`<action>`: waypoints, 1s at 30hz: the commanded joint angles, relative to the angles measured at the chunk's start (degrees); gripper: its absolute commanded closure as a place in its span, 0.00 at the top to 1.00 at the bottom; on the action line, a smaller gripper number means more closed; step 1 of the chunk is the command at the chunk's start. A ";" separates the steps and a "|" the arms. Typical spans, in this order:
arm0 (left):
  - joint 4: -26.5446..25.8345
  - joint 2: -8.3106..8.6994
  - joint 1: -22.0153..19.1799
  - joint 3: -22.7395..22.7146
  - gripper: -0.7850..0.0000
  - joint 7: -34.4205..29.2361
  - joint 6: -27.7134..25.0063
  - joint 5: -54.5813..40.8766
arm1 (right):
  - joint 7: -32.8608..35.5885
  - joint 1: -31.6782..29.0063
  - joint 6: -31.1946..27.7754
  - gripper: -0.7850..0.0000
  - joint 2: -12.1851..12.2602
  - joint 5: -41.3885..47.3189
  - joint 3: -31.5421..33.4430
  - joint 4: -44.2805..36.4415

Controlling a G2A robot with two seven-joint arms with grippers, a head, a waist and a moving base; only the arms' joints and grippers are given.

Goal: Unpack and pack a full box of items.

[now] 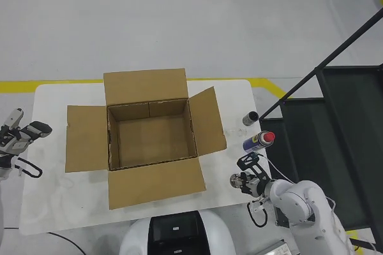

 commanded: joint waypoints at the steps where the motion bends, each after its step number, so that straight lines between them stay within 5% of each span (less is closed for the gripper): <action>1: 0.00 0.00 0.00 0.00 1.00 0.00 0.00 0.00 | -1.25 1.07 0.36 0.00 0.01 -0.68 -0.97 2.41; 11: 0.00 0.00 0.00 0.00 1.00 0.00 0.00 0.00 | -4.09 8.61 2.82 0.00 0.11 -2.44 -4.57 13.23; 30: 0.00 0.00 0.00 0.00 1.00 0.00 0.00 0.00 | -6.42 13.56 7.66 0.00 0.19 -6.29 -9.54 20.36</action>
